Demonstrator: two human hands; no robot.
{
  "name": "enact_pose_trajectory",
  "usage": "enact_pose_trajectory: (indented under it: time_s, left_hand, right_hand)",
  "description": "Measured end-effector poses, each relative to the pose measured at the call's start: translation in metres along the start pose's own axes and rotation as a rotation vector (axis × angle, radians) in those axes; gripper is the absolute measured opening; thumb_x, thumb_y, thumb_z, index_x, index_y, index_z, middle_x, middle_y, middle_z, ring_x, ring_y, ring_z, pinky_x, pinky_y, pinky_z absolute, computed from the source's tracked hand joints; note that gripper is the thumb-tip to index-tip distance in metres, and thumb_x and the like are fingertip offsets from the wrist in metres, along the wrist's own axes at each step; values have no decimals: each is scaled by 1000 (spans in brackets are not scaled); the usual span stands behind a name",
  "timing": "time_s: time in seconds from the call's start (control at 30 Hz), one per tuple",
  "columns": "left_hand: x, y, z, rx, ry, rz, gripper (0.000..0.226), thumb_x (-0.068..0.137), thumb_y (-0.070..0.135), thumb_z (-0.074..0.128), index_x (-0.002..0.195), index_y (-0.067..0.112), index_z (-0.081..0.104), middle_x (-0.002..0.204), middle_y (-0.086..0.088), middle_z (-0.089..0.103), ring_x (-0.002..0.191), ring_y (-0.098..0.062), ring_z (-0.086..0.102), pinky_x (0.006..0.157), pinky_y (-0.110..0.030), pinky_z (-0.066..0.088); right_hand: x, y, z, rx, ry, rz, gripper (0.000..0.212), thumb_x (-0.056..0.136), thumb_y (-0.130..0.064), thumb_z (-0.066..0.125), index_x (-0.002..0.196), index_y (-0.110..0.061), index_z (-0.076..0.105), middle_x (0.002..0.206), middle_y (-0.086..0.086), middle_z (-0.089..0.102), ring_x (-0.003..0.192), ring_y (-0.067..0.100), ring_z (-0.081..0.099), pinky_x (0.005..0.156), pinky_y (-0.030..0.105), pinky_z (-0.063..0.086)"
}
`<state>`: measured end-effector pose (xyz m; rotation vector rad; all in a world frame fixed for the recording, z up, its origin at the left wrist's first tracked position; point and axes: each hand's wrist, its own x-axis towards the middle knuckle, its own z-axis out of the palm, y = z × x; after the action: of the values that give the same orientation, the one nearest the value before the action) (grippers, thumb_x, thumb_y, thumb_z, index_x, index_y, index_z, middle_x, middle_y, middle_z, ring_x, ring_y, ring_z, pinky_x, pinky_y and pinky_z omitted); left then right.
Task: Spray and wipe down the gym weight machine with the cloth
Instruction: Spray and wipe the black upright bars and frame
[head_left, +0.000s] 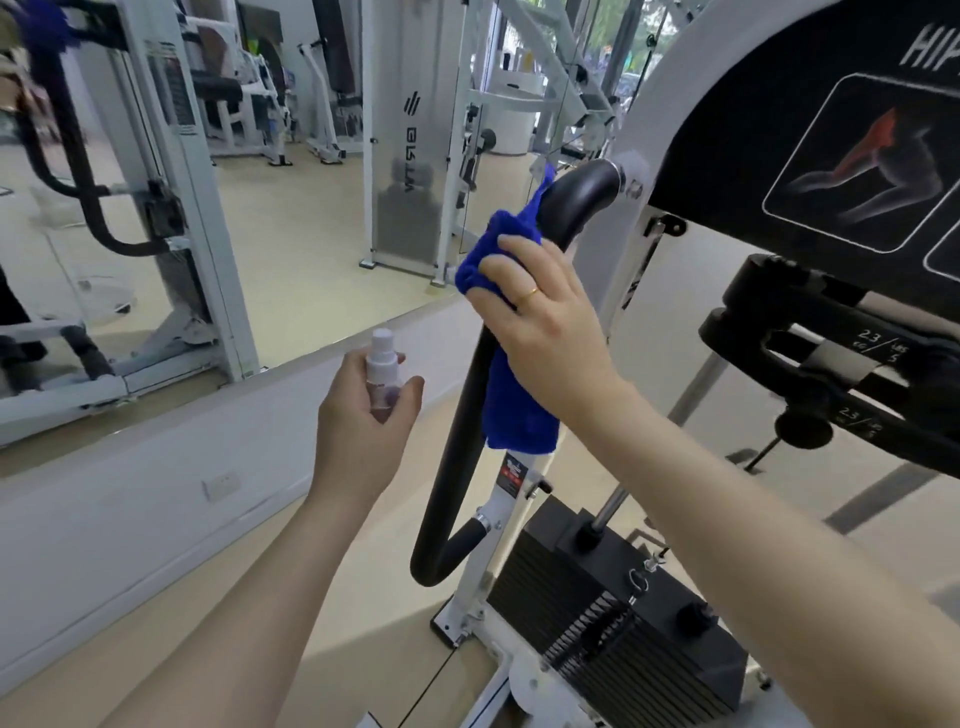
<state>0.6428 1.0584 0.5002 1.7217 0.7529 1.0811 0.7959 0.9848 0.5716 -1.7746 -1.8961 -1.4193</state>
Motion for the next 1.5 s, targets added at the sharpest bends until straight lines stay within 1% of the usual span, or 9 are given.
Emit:
enact_pose_trajectory:
  time_s: [0.13, 0.2, 0.43, 0.57, 0.8, 1.07, 1.23, 1.33, 1.5]
  left_hand:
    - [-16, -22, -20, 111, -74, 18, 19, 89, 13, 53, 108, 15, 49, 91, -13, 55, 79, -28, 57, 67, -30, 46]
    - [-22, -29, -30, 185, -134, 40, 21, 90, 13, 51, 111, 13, 48, 93, -10, 54, 77, -20, 54, 64, -16, 40]
    - [-39, -35, -42, 228, -277, 40, 55, 94, 26, 48, 143, 28, 25, 107, -1, 58, 85, -12, 56, 71, -21, 37]
    - [-43, -37, -37, 227, -260, 54, 63, 95, 27, 43, 147, 32, 9, 126, -11, 55, 100, -21, 58, 81, -29, 41]
    - [-65, -62, -37, 194, -287, 35, 65, 95, 26, 44, 143, 45, 4, 94, 2, 51, 68, -11, 54, 61, -24, 41]
    - [-73, -63, -34, 325, -306, 18, 58, 96, 28, 41, 133, 56, 6, 74, 1, 52, 67, -16, 55, 63, -29, 48]
    - [-86, -87, -8, 550, -261, 65, 58, 93, 26, 51, 143, 39, 26, 78, 6, 51, 65, -14, 52, 64, -32, 47]
    - [-89, -99, 3, 610, -236, 114, 56, 93, 23, 51, 144, 32, 28, 84, -3, 54, 63, -23, 54, 55, -33, 46]
    - [-73, -99, 27, 606, -176, 242, 52, 92, 18, 51, 135, 34, 26, 84, -6, 52, 56, -24, 49, 52, -30, 39]
  right_hand:
    - [-77, -68, 28, 22, -447, -200, 34, 60, -9, 82, 91, -16, 72, 103, 2, 69, 109, 23, 61, 106, 40, 34]
    - [-76, -75, 29, 22, -519, -270, 31, 60, -11, 82, 88, -17, 72, 100, 1, 69, 104, 22, 63, 105, 39, 38]
    - [9, 2, -7, -184, 33, -60, 15, 85, -3, 55, 85, -10, 69, 92, 8, 67, 95, 28, 63, 108, 39, 27]
    - [0, -16, 5, -52, 75, 90, 11, 79, 1, 64, 86, -6, 70, 95, 11, 67, 101, 28, 57, 100, 40, 37]
    - [-90, -101, 46, 1, -600, -201, 29, 59, -9, 83, 85, -13, 69, 96, 5, 68, 102, 26, 61, 104, 42, 41]
    - [-29, -23, 8, -168, -48, -58, 19, 83, -2, 58, 98, -11, 67, 107, 8, 66, 111, 28, 58, 107, 41, 34]
    - [-154, -91, 45, 313, -418, -268, 20, 79, -9, 68, 97, -16, 66, 104, 2, 66, 105, 20, 58, 99, 34, 43]
    - [-207, -100, 23, 327, -814, -92, 46, 49, -15, 89, 91, -19, 70, 99, 3, 69, 96, 24, 63, 86, 39, 50]
    - [-247, -96, 3, 337, -845, 8, 55, 35, -10, 92, 86, -19, 73, 95, 5, 70, 88, 27, 67, 76, 38, 54]
